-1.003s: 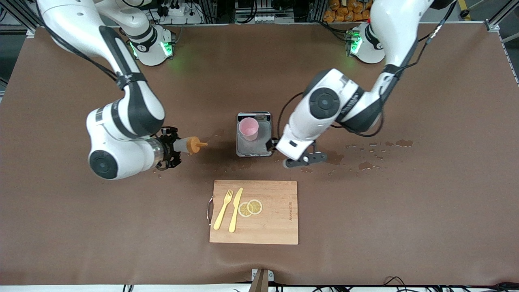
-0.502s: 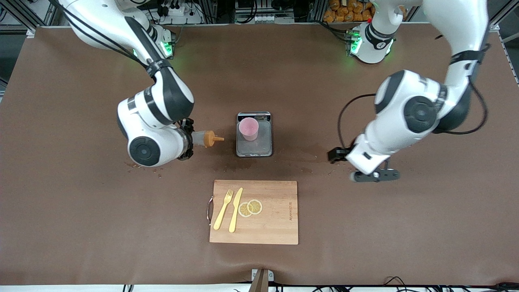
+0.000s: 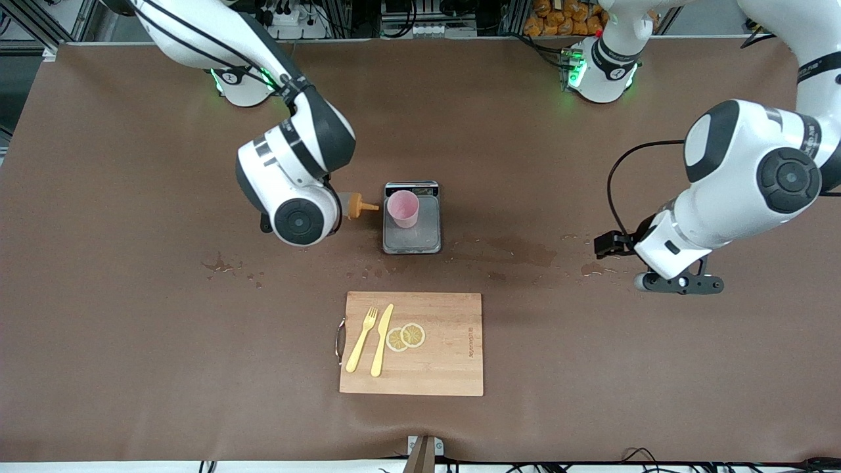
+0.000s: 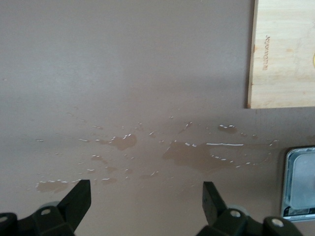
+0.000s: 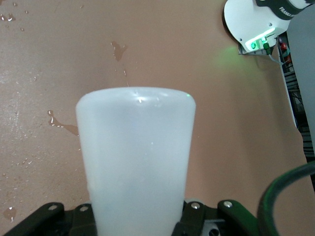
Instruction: Add sauce to pink cup with both arms
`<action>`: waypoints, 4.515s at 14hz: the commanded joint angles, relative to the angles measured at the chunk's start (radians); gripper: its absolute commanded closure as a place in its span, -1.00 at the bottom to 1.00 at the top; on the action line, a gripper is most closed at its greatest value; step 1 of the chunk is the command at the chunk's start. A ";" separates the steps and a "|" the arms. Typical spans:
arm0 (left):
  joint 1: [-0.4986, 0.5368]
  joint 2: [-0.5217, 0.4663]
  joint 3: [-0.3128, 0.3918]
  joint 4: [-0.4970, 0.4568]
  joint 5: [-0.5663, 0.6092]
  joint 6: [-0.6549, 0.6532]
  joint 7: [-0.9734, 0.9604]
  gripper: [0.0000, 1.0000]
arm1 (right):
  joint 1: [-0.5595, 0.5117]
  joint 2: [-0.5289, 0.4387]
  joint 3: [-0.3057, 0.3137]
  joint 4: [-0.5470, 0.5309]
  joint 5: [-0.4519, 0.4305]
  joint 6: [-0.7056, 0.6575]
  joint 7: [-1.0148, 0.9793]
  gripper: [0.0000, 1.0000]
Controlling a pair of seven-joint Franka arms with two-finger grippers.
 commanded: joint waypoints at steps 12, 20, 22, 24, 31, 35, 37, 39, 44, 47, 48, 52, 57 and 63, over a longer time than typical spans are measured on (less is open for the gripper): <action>-0.249 -0.315 0.363 -0.029 0.016 -0.316 0.185 -1.00 | 0.115 0.043 -0.010 0.006 -0.158 -0.123 0.182 0.71; -0.226 -0.331 0.361 -0.023 0.001 -0.361 0.242 -1.00 | 0.110 0.071 -0.008 0.050 -0.151 -0.130 0.210 1.00; -0.226 -0.348 0.358 -0.024 0.001 -0.362 0.233 -1.00 | 0.112 0.071 -0.010 0.055 -0.150 -0.133 0.210 1.00; -0.226 -0.355 0.358 -0.023 -0.001 -0.359 0.227 -1.00 | 0.107 0.071 -0.008 0.057 -0.150 -0.133 0.208 1.00; -0.223 -0.366 0.367 -0.024 -0.058 -0.336 0.216 -1.00 | 0.001 -0.001 -0.005 0.077 -0.034 -0.135 0.083 1.00; -0.213 -0.358 0.366 -0.020 -0.058 -0.281 0.221 -1.00 | -0.077 -0.041 -0.004 0.074 0.039 -0.133 -0.015 1.00; -0.208 -0.360 0.369 -0.018 -0.058 -0.293 0.231 -1.00 | -0.088 -0.046 -0.004 0.072 0.043 -0.127 -0.060 1.00; -0.188 -0.363 0.366 -0.018 -0.058 -0.293 0.236 -1.00 | -0.117 -0.053 -0.001 0.072 0.069 -0.123 -0.095 1.00; -0.179 -0.361 0.367 -0.021 -0.061 -0.295 0.236 -1.00 | -0.310 -0.112 -0.002 0.063 0.235 -0.153 -0.331 1.00; -0.177 -0.358 0.367 -0.021 -0.061 -0.293 0.238 -1.00 | -0.425 -0.115 -0.004 0.063 0.374 -0.175 -0.483 1.00; -0.177 -0.358 0.367 -0.021 -0.061 -0.293 0.239 -1.00 | -0.448 -0.113 -0.004 0.063 0.408 -0.181 -0.543 1.00; -0.177 -0.360 0.367 -0.021 -0.061 -0.293 0.241 -1.00 | -0.560 -0.103 -0.005 0.025 0.503 -0.202 -0.753 1.00; -0.177 -0.361 0.366 -0.018 -0.059 -0.308 0.251 -1.00 | -0.739 -0.037 -0.005 0.005 0.677 -0.267 -0.997 1.00; -0.177 -0.361 0.366 -0.015 -0.050 -0.316 0.281 -1.00 | -0.945 0.126 -0.007 0.008 0.763 -0.362 -1.356 1.00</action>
